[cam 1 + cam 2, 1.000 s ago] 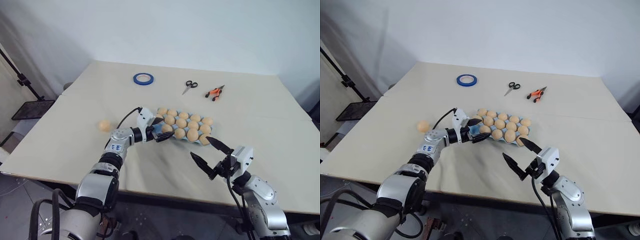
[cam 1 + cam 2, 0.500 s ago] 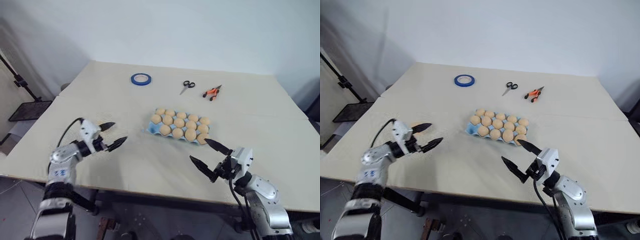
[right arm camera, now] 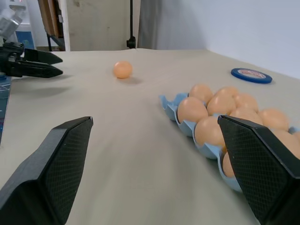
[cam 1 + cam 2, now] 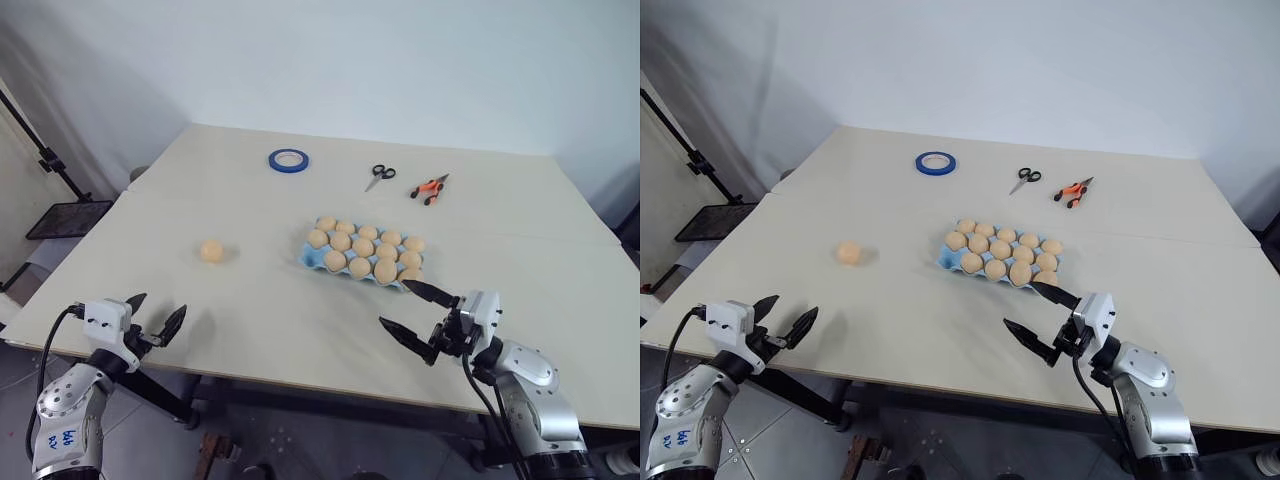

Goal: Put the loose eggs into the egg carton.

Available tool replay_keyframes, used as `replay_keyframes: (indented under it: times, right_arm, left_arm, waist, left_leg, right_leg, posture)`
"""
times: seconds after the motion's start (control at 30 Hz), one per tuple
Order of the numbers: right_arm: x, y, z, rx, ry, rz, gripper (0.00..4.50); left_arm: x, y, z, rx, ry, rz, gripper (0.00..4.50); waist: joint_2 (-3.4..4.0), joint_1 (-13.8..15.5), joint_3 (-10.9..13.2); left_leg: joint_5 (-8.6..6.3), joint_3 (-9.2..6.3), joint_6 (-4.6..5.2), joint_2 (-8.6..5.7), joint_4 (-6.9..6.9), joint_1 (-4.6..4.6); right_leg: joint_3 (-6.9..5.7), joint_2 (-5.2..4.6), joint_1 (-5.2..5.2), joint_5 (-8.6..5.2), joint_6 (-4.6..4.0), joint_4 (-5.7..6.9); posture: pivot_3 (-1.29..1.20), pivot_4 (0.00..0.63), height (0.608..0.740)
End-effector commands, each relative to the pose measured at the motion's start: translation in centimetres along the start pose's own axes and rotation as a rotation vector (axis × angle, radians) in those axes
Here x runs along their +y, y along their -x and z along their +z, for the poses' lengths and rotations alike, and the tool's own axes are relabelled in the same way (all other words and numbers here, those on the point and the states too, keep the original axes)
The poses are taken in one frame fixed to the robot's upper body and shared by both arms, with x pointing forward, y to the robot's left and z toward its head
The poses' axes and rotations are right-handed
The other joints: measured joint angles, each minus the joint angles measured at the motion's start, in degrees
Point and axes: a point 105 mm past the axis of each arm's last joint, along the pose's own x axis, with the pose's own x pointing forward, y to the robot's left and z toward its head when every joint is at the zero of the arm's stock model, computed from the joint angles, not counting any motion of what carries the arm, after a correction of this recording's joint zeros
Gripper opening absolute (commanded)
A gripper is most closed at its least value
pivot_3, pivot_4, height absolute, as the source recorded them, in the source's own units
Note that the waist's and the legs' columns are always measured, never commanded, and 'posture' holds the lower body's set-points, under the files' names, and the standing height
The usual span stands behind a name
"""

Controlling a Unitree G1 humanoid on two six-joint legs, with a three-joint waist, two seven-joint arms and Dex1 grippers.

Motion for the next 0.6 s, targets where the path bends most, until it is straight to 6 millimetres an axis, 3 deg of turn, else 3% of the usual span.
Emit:
replay_keyframes:
  times: [0.03,0.17,0.37,0.6]
  right_arm:
    - [-0.2,-0.1,0.8,-0.024,0.017,0.016,4.5]
    - [-0.1,-0.2,0.8,-0.019,0.021,0.032,4.5]
    - [-0.2,-0.2,0.7,-0.004,0.024,0.047,4.5]
    - [0.3,-0.4,0.7,-0.013,0.016,0.036,4.5]
  left_arm:
    - [0.0,-1.8,2.3,-0.075,0.019,0.021,4.46]
    - [-0.1,-4.3,3.2,-0.087,0.035,0.022,4.46]
    - [-0.4,-10.9,5.1,-0.057,0.037,0.031,4.46]
    - [-1.2,-13.9,4.4,0.033,0.032,0.012,4.46]
  waist:
    - [0.0,0.2,0.0]
    - [0.0,0.3,0.0]
    - [-0.02,0.3,0.0]
    - [-0.02,0.0,0.0]
  left_leg:
    - [0.0,0.0,0.0,-0.01,-0.04,0.0]
    - [0.05,-0.01,-0.03,-0.04,-0.11,-0.02]
    - [0.35,0.02,0.05,0.0,-0.06,-0.04]
    - [0.39,0.47,-0.09,0.0,-0.06,-0.06]
  right_leg:
    - [-0.01,0.0,0.0,0.0,0.0,-0.03]
    - [-0.02,0.05,-0.04,0.0,0.01,-0.06]
    - [0.04,0.23,-0.14,-0.01,0.07,-0.02]
    - [0.0,0.24,-0.43,-0.06,0.25,0.09]
  posture:
    - [0.0,0.15,0.74]
    - [0.0,0.15,0.74]
    - [0.0,0.15,0.74]
    - [0.0,0.15,0.74]
